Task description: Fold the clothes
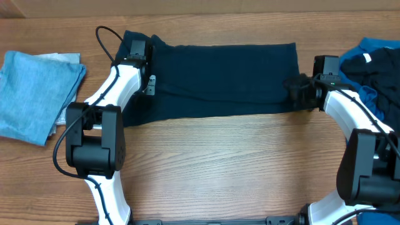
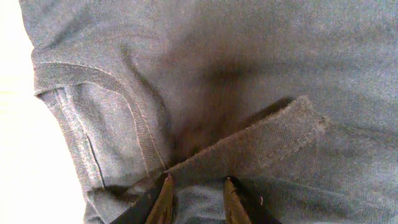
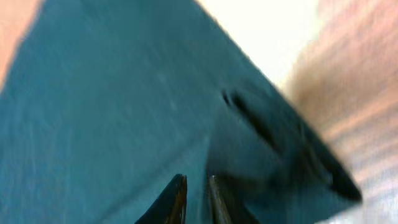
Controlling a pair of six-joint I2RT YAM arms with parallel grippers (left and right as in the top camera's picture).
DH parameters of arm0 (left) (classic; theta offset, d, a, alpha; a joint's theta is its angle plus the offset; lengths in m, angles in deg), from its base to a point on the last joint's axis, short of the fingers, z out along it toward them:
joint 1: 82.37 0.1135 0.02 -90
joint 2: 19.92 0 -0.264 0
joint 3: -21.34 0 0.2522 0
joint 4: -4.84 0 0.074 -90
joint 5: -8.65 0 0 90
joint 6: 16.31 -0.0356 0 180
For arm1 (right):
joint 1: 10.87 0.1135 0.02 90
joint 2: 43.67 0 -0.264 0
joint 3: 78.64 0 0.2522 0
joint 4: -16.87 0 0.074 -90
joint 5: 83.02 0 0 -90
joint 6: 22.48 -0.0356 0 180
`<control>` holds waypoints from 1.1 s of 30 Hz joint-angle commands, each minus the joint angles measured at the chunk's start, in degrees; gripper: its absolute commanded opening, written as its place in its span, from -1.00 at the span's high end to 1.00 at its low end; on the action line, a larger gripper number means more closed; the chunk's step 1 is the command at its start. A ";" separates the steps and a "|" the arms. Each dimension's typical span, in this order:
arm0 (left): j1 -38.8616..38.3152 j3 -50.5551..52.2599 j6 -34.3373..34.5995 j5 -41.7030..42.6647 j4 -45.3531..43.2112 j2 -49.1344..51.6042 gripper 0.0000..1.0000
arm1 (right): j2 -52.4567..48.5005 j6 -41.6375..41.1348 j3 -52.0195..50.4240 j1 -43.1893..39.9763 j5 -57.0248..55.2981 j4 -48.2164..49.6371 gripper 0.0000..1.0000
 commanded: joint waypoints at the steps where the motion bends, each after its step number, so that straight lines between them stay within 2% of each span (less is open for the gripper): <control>1: -0.15 -1.40 0.85 0.61 0.02 -0.37 0.36 | -0.07 -2.45 -0.09 -0.02 2.86 -3.19 0.66; 2: -0.15 -1.40 0.85 0.61 0.04 -0.37 0.36 | -0.07 -2.58 -0.09 -0.20 2.89 -3.80 0.65; 3: -0.15 -1.40 0.85 0.61 0.02 -0.37 0.35 | -0.07 -2.58 -0.09 -0.24 2.93 -4.31 0.51; 4: -0.15 -1.40 0.85 0.61 0.00 -0.37 0.35 | -0.07 -2.56 -0.09 -0.24 3.17 -5.01 0.35; 5: -0.15 -1.40 1.03 0.63 0.00 -0.37 0.35 | -0.07 -2.56 -0.09 -0.24 3.63 -6.25 0.09; 6: -0.15 -1.40 1.03 0.85 -0.02 -0.37 0.35 | -0.07 -2.56 -0.09 -0.24 3.69 -6.95 -0.04; 10: -0.15 -1.40 1.05 3.61 -0.24 -0.37 0.34 | -0.07 -2.16 -0.09 -0.24 -0.11 -6.58 -0.07; 15: -0.02 -1.40 1.01 3.54 -0.26 -0.37 0.33 | -0.07 -3.30 -0.11 -0.24 -1.64 -3.28 0.06; 19: -0.02 -1.40 1.01 3.39 -0.26 -0.37 0.31 | -0.07 -4.94 -0.11 -0.22 -1.66 -3.02 0.06; 23: -0.02 -1.40 1.01 3.39 -0.28 -0.37 0.29 | -0.07 -4.96 -0.15 -0.22 -1.66 -2.67 0.43; 27: -0.02 -1.40 1.01 3.39 -0.28 -0.37 0.29 | -0.07 -5.40 -0.33 -0.22 -1.66 -2.56 0.49; 29: -0.02 -1.40 1.01 3.39 -0.28 -0.37 0.28 | -0.07 -8.17 -3.63 -0.20 -1.60 1.31 0.51; 30: -0.02 -1.40 1.01 3.39 -0.26 -0.37 0.29 | -0.07 -8.13 -4.66 -0.20 -1.46 2.60 0.60; 32: -0.02 -1.40 1.01 3.39 -0.20 -0.37 0.28 | -0.07 -8.09 -5.05 -0.20 -1.46 3.63 0.92; 33: -0.02 -1.40 0.98 3.37 -0.22 -0.37 0.27 | -0.07 -8.09 -5.05 -0.20 -1.49 4.15 0.92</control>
